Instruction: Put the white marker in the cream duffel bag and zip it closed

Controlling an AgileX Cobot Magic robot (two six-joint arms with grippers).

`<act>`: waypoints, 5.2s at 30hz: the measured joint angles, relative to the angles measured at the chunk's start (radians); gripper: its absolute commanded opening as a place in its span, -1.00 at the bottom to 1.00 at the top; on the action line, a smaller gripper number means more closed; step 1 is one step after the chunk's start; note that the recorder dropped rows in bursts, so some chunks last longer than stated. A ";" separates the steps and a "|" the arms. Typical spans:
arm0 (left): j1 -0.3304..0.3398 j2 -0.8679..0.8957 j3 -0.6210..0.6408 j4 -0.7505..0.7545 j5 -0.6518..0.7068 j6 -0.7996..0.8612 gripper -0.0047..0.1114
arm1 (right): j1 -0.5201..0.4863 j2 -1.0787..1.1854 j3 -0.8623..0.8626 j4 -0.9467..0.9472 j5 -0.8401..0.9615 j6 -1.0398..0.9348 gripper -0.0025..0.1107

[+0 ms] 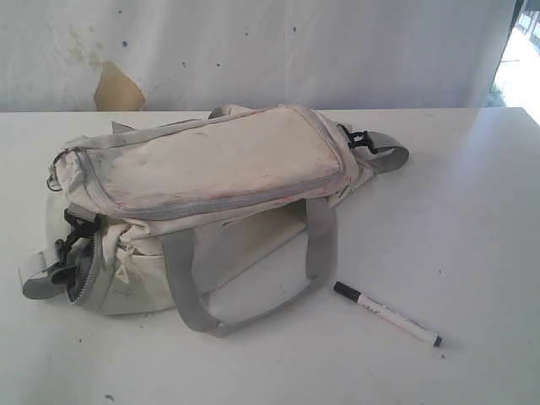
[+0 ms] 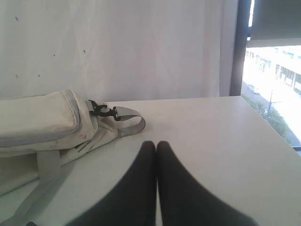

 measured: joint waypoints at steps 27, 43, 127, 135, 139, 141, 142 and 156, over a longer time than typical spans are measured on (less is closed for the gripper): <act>0.000 0.000 -0.087 -0.004 -0.161 -0.124 -0.92 | 0.000 0.000 -0.041 0.000 -0.305 0.000 -0.96; 0.000 0.049 -0.567 -0.012 0.480 -0.137 -0.92 | 0.000 0.159 -0.503 0.000 0.054 0.008 -0.96; 0.000 2.013 -1.617 -0.483 0.690 0.209 0.53 | 0.356 1.650 -1.269 0.671 0.638 -0.748 -0.09; 0.000 2.058 -1.618 -0.523 0.703 0.314 0.53 | 0.377 1.657 -1.269 0.673 0.640 -0.752 -0.09; 0.001 2.064 -1.618 -0.551 0.687 0.387 0.53 | 0.386 1.692 -1.269 0.673 0.672 -0.797 -0.09; 0.001 2.064 -1.618 -0.559 0.667 0.415 0.53 | 0.408 1.717 -1.269 0.673 0.674 -0.847 -0.09; 0.001 2.064 -1.618 -0.559 0.660 0.470 0.53 | 0.424 1.730 -1.269 0.673 0.674 -0.881 -0.09; 0.001 2.096 -1.618 -0.600 0.672 0.732 0.53 | 0.508 1.755 -1.269 0.713 0.609 -1.039 0.17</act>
